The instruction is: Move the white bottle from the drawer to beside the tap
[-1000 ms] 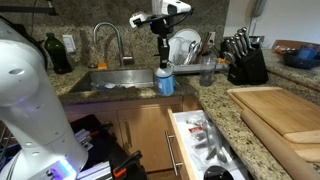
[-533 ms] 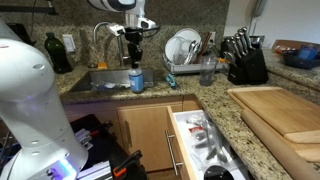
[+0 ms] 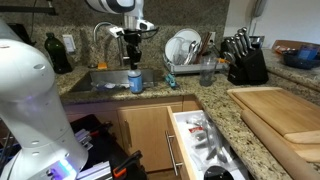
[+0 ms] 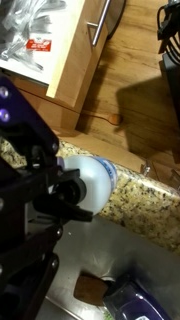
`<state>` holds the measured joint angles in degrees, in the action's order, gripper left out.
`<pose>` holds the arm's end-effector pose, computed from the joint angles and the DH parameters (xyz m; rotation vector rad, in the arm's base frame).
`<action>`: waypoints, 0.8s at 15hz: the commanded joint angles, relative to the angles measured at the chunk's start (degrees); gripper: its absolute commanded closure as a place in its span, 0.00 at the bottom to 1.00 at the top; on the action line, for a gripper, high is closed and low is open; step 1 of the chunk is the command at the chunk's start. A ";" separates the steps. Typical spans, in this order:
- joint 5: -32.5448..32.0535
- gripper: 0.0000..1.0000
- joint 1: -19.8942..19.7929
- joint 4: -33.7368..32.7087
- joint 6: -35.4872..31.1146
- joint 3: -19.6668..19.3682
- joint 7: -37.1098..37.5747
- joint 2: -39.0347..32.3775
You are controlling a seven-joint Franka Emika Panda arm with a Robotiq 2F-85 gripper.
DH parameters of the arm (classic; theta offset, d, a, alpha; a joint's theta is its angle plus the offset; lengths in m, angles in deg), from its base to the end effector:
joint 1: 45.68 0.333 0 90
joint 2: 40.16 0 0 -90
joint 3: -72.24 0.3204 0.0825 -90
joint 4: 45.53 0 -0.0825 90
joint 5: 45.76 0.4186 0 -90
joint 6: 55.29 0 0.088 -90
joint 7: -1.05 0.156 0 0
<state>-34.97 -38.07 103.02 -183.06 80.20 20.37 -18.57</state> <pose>0.4158 0.1243 0.3197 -3.0297 0.2877 0.0243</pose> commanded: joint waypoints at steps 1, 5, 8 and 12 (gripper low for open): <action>-0.96 0.94 2.04 -2.30 -10.15 4.79 -0.25 -5.91; -7.85 0.94 4.15 -8.05 -20.61 11.02 1.71 -14.00; -9.37 0.77 5.21 -6.91 -21.48 11.05 3.90 -13.08; -11.01 0.94 5.42 -10.17 -22.84 10.86 4.85 -17.35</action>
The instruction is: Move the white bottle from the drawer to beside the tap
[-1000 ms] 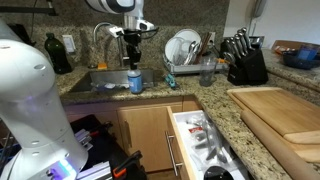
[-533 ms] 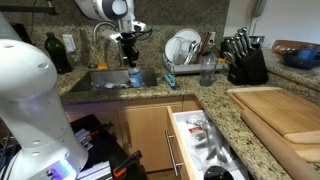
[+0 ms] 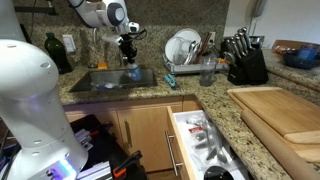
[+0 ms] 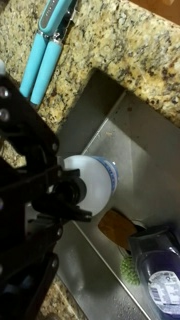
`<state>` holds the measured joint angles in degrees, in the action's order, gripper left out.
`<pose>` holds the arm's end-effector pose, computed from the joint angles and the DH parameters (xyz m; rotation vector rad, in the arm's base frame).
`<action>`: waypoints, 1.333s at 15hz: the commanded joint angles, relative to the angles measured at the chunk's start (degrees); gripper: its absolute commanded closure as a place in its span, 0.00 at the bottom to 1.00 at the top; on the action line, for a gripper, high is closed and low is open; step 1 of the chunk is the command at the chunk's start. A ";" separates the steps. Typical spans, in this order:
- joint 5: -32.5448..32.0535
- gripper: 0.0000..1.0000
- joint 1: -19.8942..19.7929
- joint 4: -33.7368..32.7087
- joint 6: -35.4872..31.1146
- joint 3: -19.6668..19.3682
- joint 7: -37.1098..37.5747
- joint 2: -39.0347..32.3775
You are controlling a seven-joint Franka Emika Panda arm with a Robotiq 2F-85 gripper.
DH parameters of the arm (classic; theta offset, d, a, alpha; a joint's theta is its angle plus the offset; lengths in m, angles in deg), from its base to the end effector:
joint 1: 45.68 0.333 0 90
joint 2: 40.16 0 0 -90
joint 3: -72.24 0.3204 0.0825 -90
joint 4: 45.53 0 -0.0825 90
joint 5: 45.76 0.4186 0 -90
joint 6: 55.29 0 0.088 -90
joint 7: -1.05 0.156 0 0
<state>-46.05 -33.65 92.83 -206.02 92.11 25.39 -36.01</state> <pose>0.4636 0.2870 0.2989 -2.9989 -0.2083 -0.3987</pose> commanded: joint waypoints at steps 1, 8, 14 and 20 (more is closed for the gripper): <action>-0.95 0.94 0.62 -0.62 0.01 -1.29 0.95 -0.77; -2.42 0.94 4.19 -22.92 6.22 -1.59 3.07 -16.14; -0.50 0.77 8.75 -27.12 4.35 -3.74 3.76 -20.02; -5.94 0.94 12.62 -33.20 -7.04 -9.98 9.81 -27.73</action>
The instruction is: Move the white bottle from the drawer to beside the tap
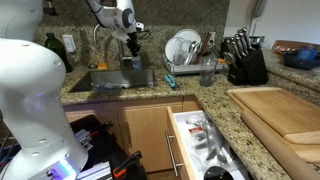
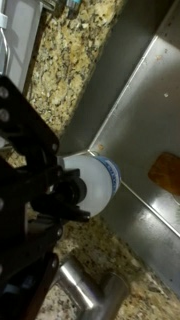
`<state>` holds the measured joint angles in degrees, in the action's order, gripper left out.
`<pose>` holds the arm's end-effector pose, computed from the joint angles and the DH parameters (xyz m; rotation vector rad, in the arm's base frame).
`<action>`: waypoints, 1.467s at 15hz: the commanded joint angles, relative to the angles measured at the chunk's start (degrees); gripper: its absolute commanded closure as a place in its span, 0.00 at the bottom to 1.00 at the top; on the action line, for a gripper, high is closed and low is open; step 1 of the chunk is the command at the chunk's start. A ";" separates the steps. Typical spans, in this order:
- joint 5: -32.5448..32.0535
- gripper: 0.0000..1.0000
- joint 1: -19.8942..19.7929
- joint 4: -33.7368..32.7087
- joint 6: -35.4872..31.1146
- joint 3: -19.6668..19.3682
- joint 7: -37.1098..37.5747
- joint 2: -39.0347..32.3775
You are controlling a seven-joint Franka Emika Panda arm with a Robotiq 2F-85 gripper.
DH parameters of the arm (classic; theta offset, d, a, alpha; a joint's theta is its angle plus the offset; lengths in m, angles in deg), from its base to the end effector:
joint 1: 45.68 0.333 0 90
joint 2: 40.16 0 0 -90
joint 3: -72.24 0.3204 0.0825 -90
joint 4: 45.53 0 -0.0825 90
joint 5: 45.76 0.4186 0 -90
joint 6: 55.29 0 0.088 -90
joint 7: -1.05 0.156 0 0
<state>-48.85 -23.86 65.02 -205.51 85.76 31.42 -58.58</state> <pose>0.5710 0.3974 0.3042 -2.8694 -0.1472 -0.4370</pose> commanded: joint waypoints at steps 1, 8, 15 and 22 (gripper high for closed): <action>-3.64 0.94 3.94 -7.68 -10.23 -4.72 4.48 -6.95; -0.20 0.94 4.91 -7.90 -8.15 -5.33 1.35 -6.81; -3.96 0.94 7.41 -16.06 24.11 -4.77 1.71 -3.99; -2.81 0.94 5.70 -17.67 15.72 -4.34 1.50 -8.79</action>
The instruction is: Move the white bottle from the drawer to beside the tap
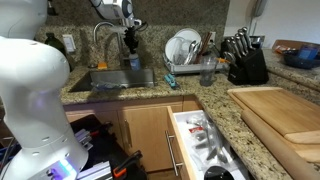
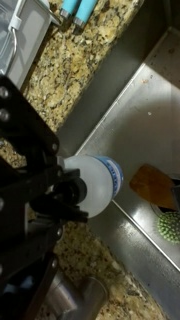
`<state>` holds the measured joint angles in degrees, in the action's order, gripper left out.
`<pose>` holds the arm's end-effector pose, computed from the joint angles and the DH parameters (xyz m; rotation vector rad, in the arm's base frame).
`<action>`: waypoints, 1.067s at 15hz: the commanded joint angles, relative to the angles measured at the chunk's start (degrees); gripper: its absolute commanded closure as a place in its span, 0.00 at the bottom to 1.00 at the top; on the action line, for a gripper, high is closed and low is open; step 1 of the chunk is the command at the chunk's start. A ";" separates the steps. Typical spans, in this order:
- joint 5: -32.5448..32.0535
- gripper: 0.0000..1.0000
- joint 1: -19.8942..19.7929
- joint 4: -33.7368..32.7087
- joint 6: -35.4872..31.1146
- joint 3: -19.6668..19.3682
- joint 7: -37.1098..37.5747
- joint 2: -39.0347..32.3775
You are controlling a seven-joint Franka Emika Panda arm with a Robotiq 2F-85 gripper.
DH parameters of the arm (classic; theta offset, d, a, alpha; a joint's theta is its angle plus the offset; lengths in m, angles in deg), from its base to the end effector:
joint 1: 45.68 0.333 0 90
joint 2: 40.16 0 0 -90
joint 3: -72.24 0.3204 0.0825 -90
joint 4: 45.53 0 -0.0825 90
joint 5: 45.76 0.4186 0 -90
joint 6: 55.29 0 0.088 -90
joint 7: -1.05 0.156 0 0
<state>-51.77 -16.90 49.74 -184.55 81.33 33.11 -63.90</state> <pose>0.5822 0.4324 0.3276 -3.0380 -0.2148 -0.2532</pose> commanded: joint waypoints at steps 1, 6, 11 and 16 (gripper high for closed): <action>-0.07 0.94 -1.21 -3.61 -7.93 -0.21 -0.22 -4.97; 0.25 0.94 0.38 -6.49 -16.43 -1.05 -0.37 -8.24; -0.09 0.94 1.17 -6.50 -14.89 -1.92 0.26 -8.40; -6.05 0.94 4.57 -14.55 -9.59 -5.35 0.95 -11.90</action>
<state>-54.27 -14.76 41.86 -197.30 78.07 33.50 -72.85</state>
